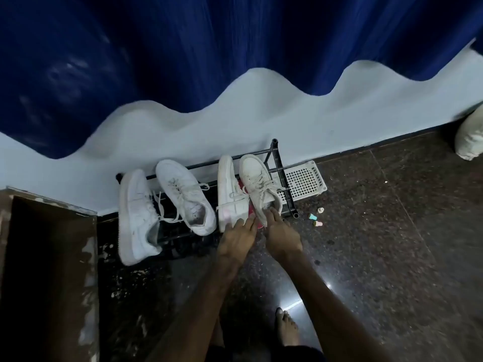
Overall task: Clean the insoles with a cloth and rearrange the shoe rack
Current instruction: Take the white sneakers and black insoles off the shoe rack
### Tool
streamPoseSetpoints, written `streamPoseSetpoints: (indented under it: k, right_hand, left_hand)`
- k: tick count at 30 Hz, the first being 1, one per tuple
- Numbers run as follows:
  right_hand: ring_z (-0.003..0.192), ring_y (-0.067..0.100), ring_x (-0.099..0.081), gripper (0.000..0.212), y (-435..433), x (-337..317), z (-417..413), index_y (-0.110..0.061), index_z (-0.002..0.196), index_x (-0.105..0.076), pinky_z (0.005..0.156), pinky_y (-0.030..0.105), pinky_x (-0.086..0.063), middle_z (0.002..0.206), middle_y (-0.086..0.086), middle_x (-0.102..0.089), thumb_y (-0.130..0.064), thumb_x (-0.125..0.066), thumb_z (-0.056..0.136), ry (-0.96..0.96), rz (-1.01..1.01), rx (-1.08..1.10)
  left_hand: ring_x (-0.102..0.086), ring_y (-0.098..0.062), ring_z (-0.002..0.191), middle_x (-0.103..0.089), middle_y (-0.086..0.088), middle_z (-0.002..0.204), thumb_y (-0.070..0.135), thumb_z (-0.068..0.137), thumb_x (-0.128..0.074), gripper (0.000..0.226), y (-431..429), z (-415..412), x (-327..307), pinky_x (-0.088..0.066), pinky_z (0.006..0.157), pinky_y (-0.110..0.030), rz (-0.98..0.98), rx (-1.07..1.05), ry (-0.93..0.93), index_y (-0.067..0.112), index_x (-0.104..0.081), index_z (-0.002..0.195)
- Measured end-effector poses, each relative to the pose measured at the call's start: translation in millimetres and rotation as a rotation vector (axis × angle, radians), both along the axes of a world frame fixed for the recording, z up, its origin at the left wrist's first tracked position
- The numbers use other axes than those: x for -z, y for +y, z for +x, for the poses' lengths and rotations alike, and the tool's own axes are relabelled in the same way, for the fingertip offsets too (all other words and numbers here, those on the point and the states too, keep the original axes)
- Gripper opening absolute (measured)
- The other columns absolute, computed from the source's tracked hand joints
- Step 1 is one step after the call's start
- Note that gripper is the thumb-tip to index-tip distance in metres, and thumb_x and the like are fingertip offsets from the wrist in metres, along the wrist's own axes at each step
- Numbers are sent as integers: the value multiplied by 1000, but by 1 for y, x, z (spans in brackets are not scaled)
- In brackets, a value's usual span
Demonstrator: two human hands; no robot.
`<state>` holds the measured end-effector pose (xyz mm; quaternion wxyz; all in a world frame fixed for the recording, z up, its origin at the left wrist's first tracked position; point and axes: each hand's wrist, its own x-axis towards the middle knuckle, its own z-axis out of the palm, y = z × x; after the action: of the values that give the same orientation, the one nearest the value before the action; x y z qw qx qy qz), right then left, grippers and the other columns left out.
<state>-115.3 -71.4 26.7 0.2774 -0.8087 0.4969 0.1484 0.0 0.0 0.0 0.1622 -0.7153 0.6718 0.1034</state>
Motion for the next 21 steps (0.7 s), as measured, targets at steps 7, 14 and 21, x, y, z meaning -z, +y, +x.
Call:
streamPoseSetpoints:
  k: [7, 14, 21]
  right_hand:
    - [108, 29, -64, 48, -28, 44, 5, -14, 136, -38, 79, 42, -52, 131, 6, -53, -5, -54, 92, 80, -163, -158]
    - [96, 25, -69, 35, -32, 10, -8, -17, 125, -47, 73, 34, -53, 115, 3, -64, -12, -58, 92, 73, -253, -220]
    - [48, 24, -67, 37, 20, -62, -26, -17, 96, -68, 39, 29, -48, 73, 2, -70, -14, -83, 63, -39, -343, -247]
  left_hand:
    - [-56, -25, 74, -61, -1, 99, 8, 74, -68, 20, -22, 5, 56, -48, 50, -33, -3, 68, -192, 14, -74, 92]
    - [-60, -21, 69, -61, -7, 89, 4, 61, -80, 23, -30, 10, 14, -49, 45, -31, -124, -87, -137, 10, -73, 83]
    - [-67, -22, 74, -67, -10, 94, 6, 43, -93, 44, 31, -8, -76, -45, 35, -25, -238, -276, 84, 9, -71, 81]
